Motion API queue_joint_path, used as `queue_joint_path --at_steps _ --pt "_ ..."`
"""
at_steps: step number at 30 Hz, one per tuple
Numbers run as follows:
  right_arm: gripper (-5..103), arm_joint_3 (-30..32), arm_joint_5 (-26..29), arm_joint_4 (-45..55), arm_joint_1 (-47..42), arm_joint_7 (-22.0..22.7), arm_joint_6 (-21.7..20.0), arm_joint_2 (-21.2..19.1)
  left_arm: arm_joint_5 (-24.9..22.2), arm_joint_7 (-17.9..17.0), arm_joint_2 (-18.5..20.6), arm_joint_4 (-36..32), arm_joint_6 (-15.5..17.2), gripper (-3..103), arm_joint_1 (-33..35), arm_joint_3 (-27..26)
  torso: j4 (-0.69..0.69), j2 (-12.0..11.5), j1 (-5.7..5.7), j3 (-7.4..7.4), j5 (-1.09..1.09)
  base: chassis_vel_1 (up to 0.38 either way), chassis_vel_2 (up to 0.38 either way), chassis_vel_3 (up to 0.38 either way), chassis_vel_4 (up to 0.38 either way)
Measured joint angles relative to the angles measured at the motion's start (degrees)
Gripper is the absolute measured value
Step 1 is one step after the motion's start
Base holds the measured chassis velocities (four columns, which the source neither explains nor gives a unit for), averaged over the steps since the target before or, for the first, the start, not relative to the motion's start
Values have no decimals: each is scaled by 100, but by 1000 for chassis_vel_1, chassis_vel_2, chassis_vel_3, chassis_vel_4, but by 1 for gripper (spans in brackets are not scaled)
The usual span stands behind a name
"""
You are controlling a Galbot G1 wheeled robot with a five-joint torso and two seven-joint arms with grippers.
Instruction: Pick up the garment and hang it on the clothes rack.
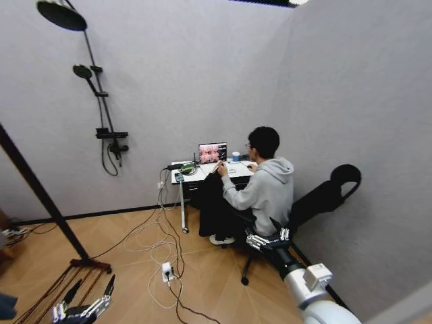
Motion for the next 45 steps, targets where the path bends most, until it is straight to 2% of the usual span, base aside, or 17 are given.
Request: queue_joint_path --at_steps 9,14,45 --pt "100 6 -16 3 -37 -18 2 32 0 3 0 0 0 100 0 0 -2 2 -2 0 -1 53 -256 -220 67" --pt "100 4 -37 -18 -70 -54 33 58 0 -2 0 0 0 100 0 0 1 3 -3 -1 -1 214 -191 -183 172" --pt "100 -113 -103 -82 -21 -150 58 92 0 0 0 0 0 100 0 0 0 1 -1 0 1 203 -200 -191 199"
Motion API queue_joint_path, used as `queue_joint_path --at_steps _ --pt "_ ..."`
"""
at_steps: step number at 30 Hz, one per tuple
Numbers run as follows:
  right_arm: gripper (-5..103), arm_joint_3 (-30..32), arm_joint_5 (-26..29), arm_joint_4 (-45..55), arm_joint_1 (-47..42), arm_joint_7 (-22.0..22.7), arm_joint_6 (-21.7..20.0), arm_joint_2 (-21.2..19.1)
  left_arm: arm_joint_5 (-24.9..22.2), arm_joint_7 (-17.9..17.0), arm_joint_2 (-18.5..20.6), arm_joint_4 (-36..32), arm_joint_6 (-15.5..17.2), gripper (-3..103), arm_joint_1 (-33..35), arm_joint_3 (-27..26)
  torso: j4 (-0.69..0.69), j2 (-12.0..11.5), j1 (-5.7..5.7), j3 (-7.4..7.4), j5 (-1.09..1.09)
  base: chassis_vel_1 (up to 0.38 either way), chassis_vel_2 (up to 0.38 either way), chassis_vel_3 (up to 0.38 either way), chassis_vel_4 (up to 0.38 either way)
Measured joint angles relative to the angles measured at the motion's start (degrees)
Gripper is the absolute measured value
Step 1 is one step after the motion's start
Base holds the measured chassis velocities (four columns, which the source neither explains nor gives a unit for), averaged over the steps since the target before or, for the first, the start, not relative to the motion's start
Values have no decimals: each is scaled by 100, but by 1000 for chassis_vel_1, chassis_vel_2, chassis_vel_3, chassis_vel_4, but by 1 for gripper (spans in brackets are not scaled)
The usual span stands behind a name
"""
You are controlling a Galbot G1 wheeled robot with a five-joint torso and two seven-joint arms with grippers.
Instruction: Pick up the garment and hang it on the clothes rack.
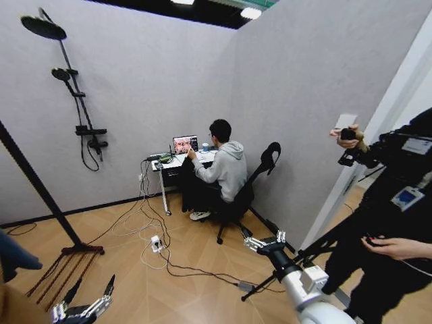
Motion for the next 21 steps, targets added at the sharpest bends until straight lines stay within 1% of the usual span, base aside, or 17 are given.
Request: queue_joint_path --at_steps 3,5,7,11,12,15,16,19,21 --pt "100 -19 -15 -19 9 -7 1 -2 0 0 0 0 0 100 0 0 0 1 -1 -1 -2 188 -194 -193 185" --pt "100 -34 -20 -23 16 -8 1 -2 0 1 0 0 0 100 0 0 0 1 -1 -1 1 183 -208 -215 182" --pt "100 -43 -23 -26 20 -9 1 -3 0 1 0 0 0 100 0 0 -1 2 -2 -2 -2 197 -203 -187 203" --pt "100 -55 -25 -39 31 -9 2 -3 0 1 0 0 0 100 0 0 -1 1 -2 -1 2 219 -199 -198 204" --pt "100 -60 -25 -42 39 -10 2 -2 0 1 0 0 0 100 0 0 0 1 -1 -1 -2 214 -181 -175 220" --pt "100 -61 -25 -42 44 -10 2 -2 0 2 0 0 0 100 0 0 -1 1 -2 -1 0 217 -167 -162 210" --pt "100 -63 -25 -42 46 -10 2 -3 0 1 1 0 0 100 0 0 -1 1 -2 -1 -2 229 -164 -165 188" --pt "100 -63 -25 -45 55 -11 2 -2 0 0 0 0 0 100 0 0 -1 1 -2 -1 1 234 -158 -170 241" --pt "100 -72 -28 -50 55 -19 6 2 0 0 0 0 0 100 0 0 0 1 -2 -1 -4 244 -137 -159 239"
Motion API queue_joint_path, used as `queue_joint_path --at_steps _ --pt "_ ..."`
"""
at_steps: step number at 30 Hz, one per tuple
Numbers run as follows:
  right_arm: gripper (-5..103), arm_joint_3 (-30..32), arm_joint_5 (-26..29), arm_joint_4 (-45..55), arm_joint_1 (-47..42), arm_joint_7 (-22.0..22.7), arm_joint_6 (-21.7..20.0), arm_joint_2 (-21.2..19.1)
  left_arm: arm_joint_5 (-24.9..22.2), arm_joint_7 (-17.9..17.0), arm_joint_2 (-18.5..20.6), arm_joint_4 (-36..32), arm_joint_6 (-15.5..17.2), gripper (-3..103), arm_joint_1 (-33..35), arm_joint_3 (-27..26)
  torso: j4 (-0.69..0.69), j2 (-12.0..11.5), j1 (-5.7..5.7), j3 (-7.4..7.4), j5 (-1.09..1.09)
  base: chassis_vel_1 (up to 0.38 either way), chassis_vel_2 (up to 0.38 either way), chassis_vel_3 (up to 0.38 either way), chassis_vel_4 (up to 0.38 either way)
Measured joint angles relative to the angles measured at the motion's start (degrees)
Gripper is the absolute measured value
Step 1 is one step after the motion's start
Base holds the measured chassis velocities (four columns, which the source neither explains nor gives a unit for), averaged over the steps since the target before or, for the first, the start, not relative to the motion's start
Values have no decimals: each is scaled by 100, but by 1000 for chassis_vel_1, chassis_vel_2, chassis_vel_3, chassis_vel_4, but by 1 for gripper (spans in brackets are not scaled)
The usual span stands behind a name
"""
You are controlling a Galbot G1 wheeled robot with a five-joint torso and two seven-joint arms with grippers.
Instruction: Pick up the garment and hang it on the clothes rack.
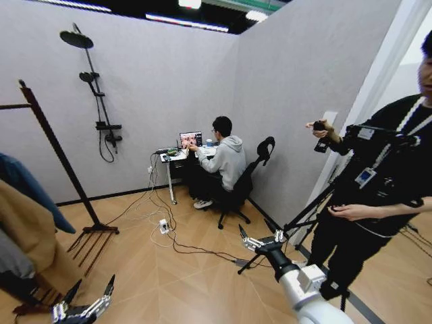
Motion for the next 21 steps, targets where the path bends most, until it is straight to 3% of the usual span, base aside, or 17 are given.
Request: queue_joint_path --at_steps 21 --pt "100 -41 10 -83 69 -13 -4 -3 0 2 0 0 0 100 0 0 -1 1 0 0 4 220 -129 -132 219"
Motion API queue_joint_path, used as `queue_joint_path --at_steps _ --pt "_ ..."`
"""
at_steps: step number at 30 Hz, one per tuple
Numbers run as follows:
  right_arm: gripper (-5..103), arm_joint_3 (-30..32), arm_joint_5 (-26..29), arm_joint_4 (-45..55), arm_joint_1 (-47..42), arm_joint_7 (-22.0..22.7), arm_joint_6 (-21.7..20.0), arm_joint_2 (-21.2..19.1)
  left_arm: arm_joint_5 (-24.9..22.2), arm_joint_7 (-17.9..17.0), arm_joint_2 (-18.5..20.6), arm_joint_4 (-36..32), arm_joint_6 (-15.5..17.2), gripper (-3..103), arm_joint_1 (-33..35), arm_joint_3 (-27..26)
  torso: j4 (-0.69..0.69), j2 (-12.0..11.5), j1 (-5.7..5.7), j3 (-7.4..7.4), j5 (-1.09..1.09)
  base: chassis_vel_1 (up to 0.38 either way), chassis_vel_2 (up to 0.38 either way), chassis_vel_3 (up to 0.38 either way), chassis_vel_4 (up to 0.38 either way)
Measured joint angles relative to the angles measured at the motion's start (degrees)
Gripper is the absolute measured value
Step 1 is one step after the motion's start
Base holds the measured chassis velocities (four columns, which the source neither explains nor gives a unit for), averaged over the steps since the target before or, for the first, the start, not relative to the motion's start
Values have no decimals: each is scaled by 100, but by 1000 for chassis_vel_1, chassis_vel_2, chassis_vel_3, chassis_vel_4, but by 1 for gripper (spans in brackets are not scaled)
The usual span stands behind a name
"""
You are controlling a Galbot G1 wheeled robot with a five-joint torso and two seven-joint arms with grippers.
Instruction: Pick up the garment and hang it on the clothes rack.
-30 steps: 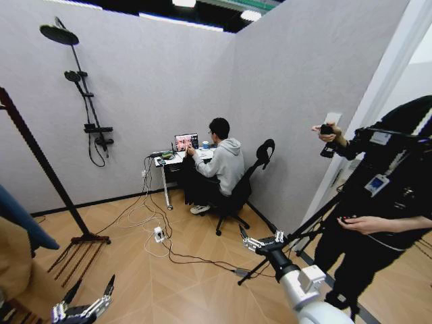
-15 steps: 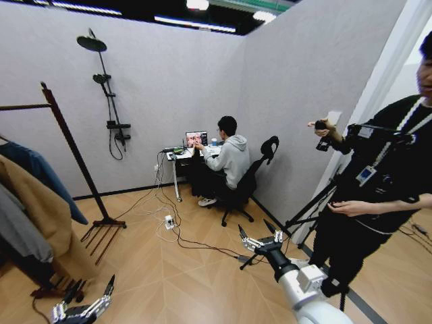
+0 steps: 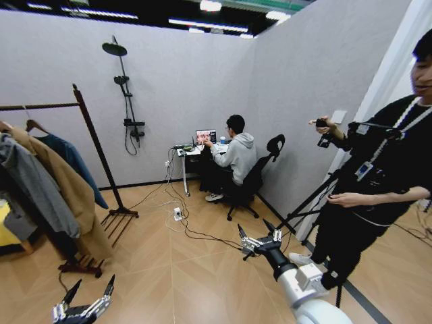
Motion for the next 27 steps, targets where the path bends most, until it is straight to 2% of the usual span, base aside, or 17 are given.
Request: queue_joint_path --at_steps 6,22,27 --pt "100 -16 33 -59 22 -102 161 8 0 -2 0 0 0 100 1 0 3 2 -3 -1 -2 181 -28 -35 149" --pt "100 -23 37 -36 34 -111 207 55 0 -2 0 0 0 100 1 0 0 -1 1 0 -1 -14 11 12 -8" --pt "100 21 258 -114 -9 -123 232 135 0 -2 0 0 0 100 0 0 0 -1 1 1 -2 0 0 0 0"
